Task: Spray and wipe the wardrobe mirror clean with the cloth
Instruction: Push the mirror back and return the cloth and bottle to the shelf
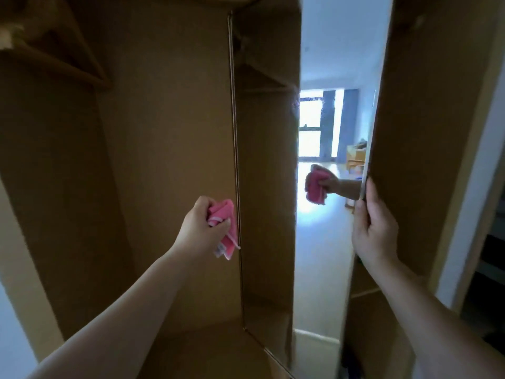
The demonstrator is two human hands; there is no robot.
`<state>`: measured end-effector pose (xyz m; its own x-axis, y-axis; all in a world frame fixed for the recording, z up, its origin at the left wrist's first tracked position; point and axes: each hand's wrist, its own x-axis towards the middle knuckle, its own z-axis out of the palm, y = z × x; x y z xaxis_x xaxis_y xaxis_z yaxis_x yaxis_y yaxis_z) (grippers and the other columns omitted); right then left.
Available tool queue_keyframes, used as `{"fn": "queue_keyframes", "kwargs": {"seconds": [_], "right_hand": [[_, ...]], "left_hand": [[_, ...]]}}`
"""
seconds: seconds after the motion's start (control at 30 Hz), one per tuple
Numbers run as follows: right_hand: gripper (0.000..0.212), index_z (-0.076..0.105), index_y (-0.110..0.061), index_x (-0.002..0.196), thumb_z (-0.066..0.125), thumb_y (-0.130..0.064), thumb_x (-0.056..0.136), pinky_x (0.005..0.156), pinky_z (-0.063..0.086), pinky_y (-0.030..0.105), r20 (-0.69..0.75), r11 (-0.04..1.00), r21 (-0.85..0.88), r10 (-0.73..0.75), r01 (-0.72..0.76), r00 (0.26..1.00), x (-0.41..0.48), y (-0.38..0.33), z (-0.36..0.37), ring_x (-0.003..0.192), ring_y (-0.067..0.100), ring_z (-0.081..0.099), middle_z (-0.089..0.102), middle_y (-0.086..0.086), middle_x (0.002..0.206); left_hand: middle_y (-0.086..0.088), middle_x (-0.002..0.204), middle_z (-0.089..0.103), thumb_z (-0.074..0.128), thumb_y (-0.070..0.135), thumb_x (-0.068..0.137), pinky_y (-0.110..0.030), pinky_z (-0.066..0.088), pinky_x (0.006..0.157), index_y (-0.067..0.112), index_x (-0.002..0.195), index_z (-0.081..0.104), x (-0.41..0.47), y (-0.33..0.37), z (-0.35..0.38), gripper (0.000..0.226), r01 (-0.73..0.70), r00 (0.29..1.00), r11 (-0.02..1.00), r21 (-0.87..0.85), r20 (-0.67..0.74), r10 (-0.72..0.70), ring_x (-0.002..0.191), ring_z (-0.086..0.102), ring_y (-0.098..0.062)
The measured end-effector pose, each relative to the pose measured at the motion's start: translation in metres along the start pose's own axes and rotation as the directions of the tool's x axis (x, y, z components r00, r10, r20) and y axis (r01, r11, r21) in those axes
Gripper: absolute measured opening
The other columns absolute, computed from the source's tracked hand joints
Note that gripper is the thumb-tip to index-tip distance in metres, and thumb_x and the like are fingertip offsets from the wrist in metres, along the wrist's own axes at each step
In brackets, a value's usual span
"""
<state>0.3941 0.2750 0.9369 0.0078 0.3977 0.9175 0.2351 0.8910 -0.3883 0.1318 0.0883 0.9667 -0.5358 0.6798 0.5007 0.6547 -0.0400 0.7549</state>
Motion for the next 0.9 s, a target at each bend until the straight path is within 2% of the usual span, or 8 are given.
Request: {"fn": "queue_keyframes", "kwargs": {"seconds": [0.07, 0.17, 0.23, 0.33, 0.4, 0.5, 0.67, 0.9], "right_hand": [[0.043, 0.042, 0.004, 0.140, 0.044, -0.013, 0.101, 0.070, 0.048, 0.027, -0.013, 0.995, -0.033, -0.100, 0.099, 0.995, -0.002, -0.009, 0.004, 0.090, 0.024, 0.057, 0.063, 0.025, 0.103], [0.047, 0.036, 0.009, 0.140, 0.042, -0.013, 0.099, 0.069, 0.047, 0.024, 0.003, 0.984, -0.043, -0.173, 0.173, 0.985, -0.005, -0.017, 0.013, 0.083, 0.025, 0.057, 0.060, 0.022, 0.100], [0.053, 0.029, 0.006, 0.145, 0.039, -0.022, 0.101, 0.064, 0.051, 0.032, 0.030, 0.985, -0.033, -0.171, 0.172, 0.985, -0.008, -0.023, 0.019, 0.080, 0.025, 0.058, 0.056, 0.020, 0.106], [0.058, 0.016, -0.008, 0.150, 0.032, -0.037, 0.103, 0.085, 0.055, 0.042, 0.055, 0.979, -0.064, -0.189, 0.192, 0.980, -0.014, -0.029, 0.029, 0.111, 0.034, 0.057, 0.046, 0.024, 0.132], [0.061, 0.010, -0.010, 0.151, 0.032, -0.040, 0.103, 0.104, 0.045, 0.044, 0.068, 0.969, -0.106, -0.216, 0.222, 0.974, -0.017, -0.033, 0.035, 0.135, 0.033, 0.039, 0.032, 0.022, 0.147], [0.068, 0.009, -0.007, 0.152, 0.037, -0.040, 0.100, 0.114, 0.031, 0.048, 0.105, 0.923, -0.227, -0.292, 0.309, 0.951, -0.014, -0.040, 0.041, 0.146, 0.031, 0.018, 0.015, 0.020, 0.156], [0.075, 0.005, -0.002, 0.153, 0.041, -0.038, 0.097, 0.121, 0.013, 0.044, 0.208, 0.842, -0.326, -0.380, 0.430, 0.901, -0.002, -0.052, 0.048, 0.149, 0.033, 0.005, 0.006, 0.021, 0.160], [0.074, 0.013, 0.002, 0.151, 0.042, -0.038, 0.095, 0.122, 0.010, 0.043, 0.241, 0.822, -0.395, -0.338, 0.410, 0.910, 0.001, -0.049, 0.055, 0.150, 0.032, 0.002, 0.005, 0.022, 0.160]], "left_hand": [[0.000, 0.089, 0.061, 0.065, 0.012, 0.086, -0.012, 0.049, 0.046, 0.026, 0.092, 0.050, 0.001, 0.001, 0.002, 0.022, 0.011, 1.000, 0.999, -0.031, 0.015, -0.010, 0.065, 0.065, 0.001], [-0.003, 0.090, 0.062, 0.065, 0.011, 0.086, -0.016, 0.050, 0.045, 0.027, 0.093, 0.049, 0.000, 0.003, 0.003, 0.023, 0.023, 0.999, 0.997, -0.070, 0.044, -0.020, 0.062, 0.066, -0.003], [-0.007, 0.089, 0.062, 0.064, 0.012, 0.087, -0.022, 0.052, 0.044, 0.026, 0.094, 0.049, 0.000, 0.005, 0.002, 0.021, 0.034, 0.998, 0.994, -0.100, 0.064, -0.027, 0.058, 0.067, -0.013], [-0.009, 0.087, 0.062, 0.061, 0.012, 0.087, -0.030, 0.053, 0.041, 0.023, 0.094, 0.049, 0.000, 0.008, 0.002, 0.017, 0.026, 0.998, 0.993, -0.114, 0.065, -0.019, 0.051, 0.066, -0.022], [-0.008, 0.085, 0.061, 0.060, 0.011, 0.087, -0.029, 0.051, 0.039, 0.022, 0.093, 0.049, 0.000, 0.010, 0.003, 0.016, 0.016, 0.998, 0.994, -0.111, 0.054, -0.010, 0.047, 0.064, -0.020], [-0.007, 0.086, 0.062, 0.061, 0.011, 0.087, -0.029, 0.052, 0.039, 0.023, 0.093, 0.049, 0.000, 0.012, 0.003, 0.018, 0.020, 0.998, 0.995, -0.102, 0.059, -0.014, 0.047, 0.065, -0.021], [-0.007, 0.086, 0.063, 0.061, 0.010, 0.087, -0.029, 0.052, 0.040, 0.025, 0.093, 0.049, -0.001, 0.009, -0.001, 0.020, 0.029, 0.998, 0.996, -0.088, 0.058, -0.024, 0.050, 0.066, -0.020], [-0.007, 0.086, 0.063, 0.060, 0.008, 0.087, -0.027, 0.052, 0.041, 0.023, 0.093, 0.050, -0.002, 0.003, -0.008, 0.020, 0.024, 0.998, 0.998, -0.061, 0.056, -0.020, 0.053, 0.067, -0.017]]}}
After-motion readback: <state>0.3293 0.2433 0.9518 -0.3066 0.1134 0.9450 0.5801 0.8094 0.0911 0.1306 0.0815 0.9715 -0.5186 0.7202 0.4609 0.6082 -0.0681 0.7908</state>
